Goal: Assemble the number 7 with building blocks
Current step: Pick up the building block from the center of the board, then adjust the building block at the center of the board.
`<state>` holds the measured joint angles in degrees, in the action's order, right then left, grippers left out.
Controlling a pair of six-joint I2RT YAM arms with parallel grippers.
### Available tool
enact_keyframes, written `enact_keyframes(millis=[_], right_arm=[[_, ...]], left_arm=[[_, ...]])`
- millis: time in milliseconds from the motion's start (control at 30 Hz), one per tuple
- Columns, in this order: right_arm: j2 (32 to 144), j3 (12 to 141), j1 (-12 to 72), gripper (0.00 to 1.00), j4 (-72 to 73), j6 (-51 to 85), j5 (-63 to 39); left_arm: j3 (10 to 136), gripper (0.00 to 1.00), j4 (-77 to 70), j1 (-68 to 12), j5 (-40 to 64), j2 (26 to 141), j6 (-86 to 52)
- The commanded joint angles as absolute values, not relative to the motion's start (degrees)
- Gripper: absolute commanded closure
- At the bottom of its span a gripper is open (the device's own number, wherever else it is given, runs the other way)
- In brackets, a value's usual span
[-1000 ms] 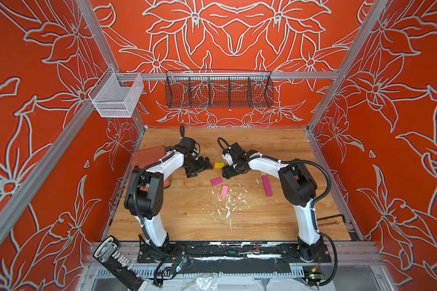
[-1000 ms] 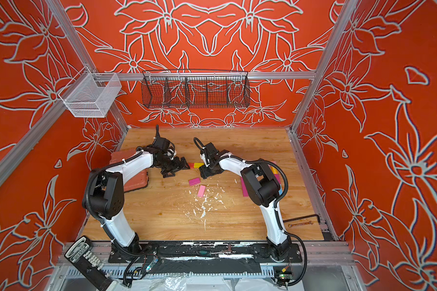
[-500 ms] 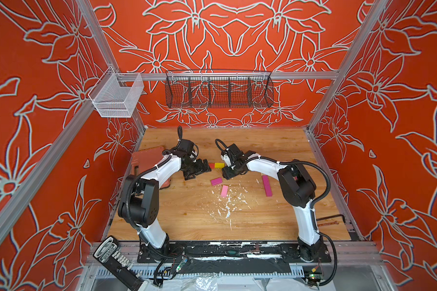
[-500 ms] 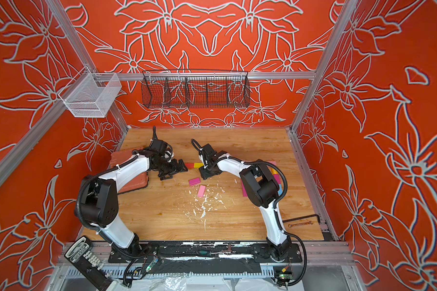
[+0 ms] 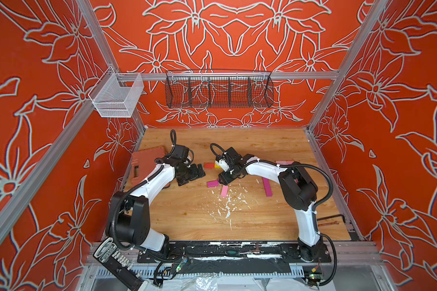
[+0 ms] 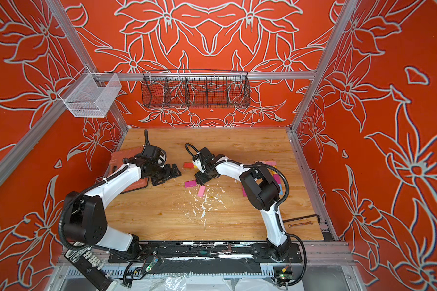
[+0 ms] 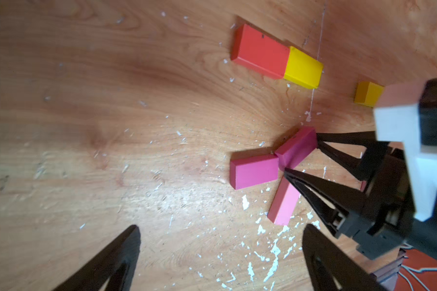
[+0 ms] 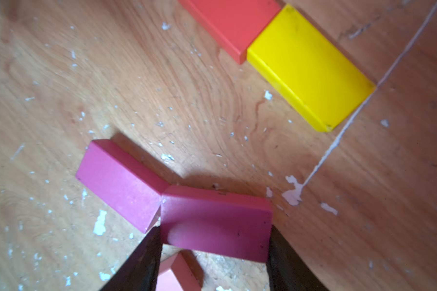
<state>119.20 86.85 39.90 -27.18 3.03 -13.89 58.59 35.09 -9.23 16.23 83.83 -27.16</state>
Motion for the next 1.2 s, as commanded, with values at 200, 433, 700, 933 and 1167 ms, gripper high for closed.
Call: enact_keyframes(millis=[200,433,700,933,1167], right_arm=[[123.9,96.3,41.5,0.42,-27.7,6.3,-17.1],[129.4,102.3,43.5,0.42,-31.4,6.8,-17.3],[127.0,98.1,45.2,0.42,-33.0,4.8,-19.8],[119.2,86.3,45.3,0.42,-34.4,2.5,-20.2],[116.4,84.9,44.5,0.42,-36.0,1.2,-15.4]], left_arm=[[54.6,0.03,37.8,-4.8,11.2,72.8,-29.3],[54.9,0.03,39.1,-4.0,11.1,69.9,-28.8],[55.3,0.03,39.3,-3.5,11.8,69.2,-28.5],[55.4,0.02,39.0,-3.4,12.6,69.2,-28.3],[55.3,0.03,38.2,-3.5,15.1,69.5,-27.9]])
